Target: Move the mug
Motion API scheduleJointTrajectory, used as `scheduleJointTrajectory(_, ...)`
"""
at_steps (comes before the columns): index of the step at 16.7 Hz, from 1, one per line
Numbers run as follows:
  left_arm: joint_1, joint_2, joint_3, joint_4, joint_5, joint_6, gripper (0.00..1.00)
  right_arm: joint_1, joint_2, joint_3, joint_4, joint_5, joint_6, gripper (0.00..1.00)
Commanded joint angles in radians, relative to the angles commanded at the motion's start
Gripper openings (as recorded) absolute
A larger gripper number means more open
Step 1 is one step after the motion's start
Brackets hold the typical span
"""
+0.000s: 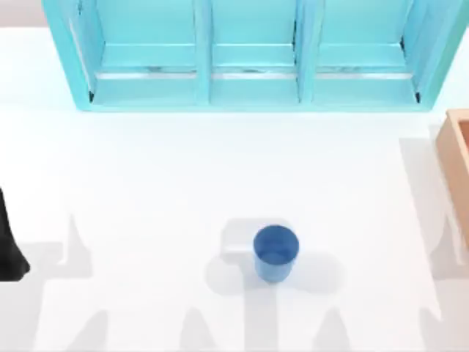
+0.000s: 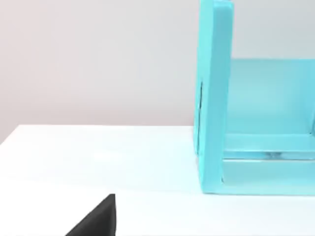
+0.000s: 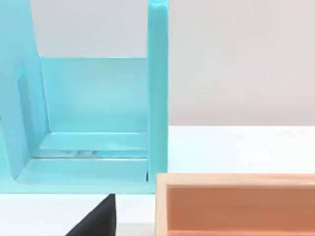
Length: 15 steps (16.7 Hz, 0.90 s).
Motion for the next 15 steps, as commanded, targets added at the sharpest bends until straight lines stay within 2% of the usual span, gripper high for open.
scheduleJointTrajectory(4,-0.003,0.029,0.028,-0.021,-0.004,-0.019,1.0,0.0,0.0,0.0,0.0,0.0,0.0,1.0)
scheduleJointTrajectory(7,-0.019,0.15,0.141,-0.104,-0.021,-0.093,1.0,0.0,0.0,0.0,0.0,0.0,0.0,1.0)
scheduleJointTrajectory(11,-0.068,0.458,0.398,-0.292,-0.054,-0.248,1.0,0.0,0.0,0.0,0.0,0.0,0.0,1.0)
scheduleJointTrajectory(15,-0.156,0.894,0.724,-0.538,-0.086,-0.426,1.0,0.0,0.0,0.0,0.0,0.0,0.0,1.0)
